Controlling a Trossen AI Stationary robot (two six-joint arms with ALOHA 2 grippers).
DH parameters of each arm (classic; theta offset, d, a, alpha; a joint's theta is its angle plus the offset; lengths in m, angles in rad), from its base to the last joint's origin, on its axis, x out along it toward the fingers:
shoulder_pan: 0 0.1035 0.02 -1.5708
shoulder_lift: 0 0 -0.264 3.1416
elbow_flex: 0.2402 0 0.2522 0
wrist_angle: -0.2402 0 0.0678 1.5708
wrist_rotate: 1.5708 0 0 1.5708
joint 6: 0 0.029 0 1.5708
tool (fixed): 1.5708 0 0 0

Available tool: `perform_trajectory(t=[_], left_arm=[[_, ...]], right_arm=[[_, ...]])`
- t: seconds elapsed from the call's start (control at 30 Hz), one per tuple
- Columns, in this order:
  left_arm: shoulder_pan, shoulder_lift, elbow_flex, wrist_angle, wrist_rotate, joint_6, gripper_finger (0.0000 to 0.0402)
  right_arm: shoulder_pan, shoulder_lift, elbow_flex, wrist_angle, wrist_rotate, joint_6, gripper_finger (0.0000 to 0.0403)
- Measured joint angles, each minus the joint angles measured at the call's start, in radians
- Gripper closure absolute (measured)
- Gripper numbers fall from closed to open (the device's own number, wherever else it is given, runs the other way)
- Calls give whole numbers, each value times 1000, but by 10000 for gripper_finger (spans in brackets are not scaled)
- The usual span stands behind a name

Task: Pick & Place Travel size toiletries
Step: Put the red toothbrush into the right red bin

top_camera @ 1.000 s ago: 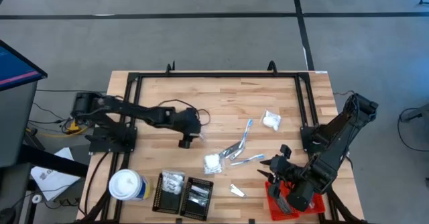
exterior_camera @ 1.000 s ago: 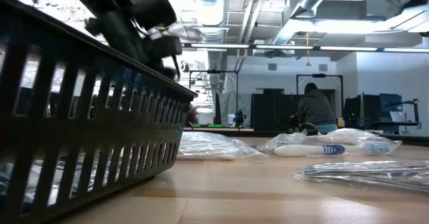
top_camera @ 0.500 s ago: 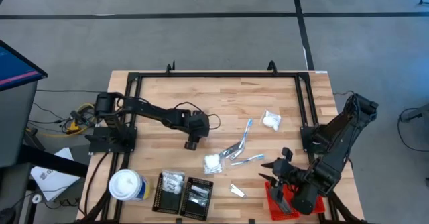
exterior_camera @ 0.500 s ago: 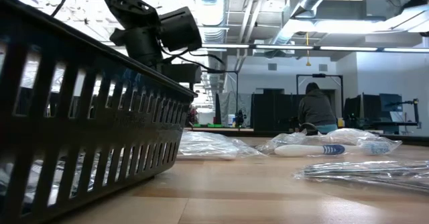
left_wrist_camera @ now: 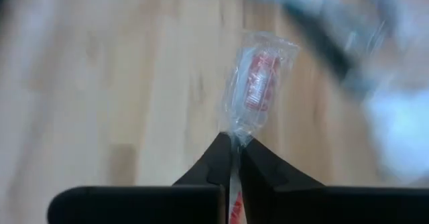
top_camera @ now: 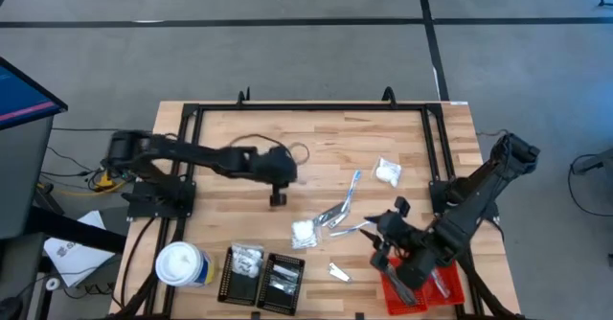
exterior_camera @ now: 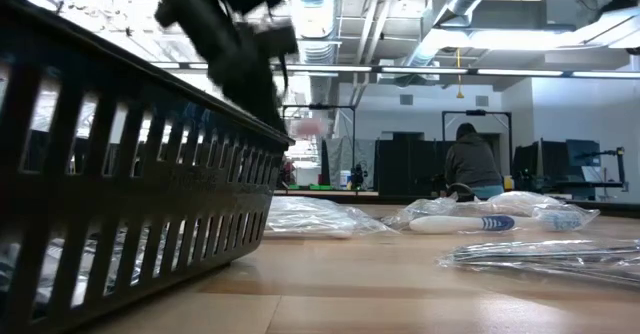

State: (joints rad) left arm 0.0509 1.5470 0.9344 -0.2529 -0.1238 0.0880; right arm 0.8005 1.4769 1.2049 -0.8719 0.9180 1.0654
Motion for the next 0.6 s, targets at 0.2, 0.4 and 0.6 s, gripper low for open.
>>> perform_trajectory(t=[0.2,0.4,0.6], left_arm=[[-64,-261,-51,313,56,-98,398],[-205,-417,-247,831,113,-146,399],[-332,-413,-388,1254,95,-137,399]], right_arm=[[-111,0,0,63,1,-79,247],[-134,0,0,430,80,-486,248],[-151,24,-1,850,85,-881,258]])
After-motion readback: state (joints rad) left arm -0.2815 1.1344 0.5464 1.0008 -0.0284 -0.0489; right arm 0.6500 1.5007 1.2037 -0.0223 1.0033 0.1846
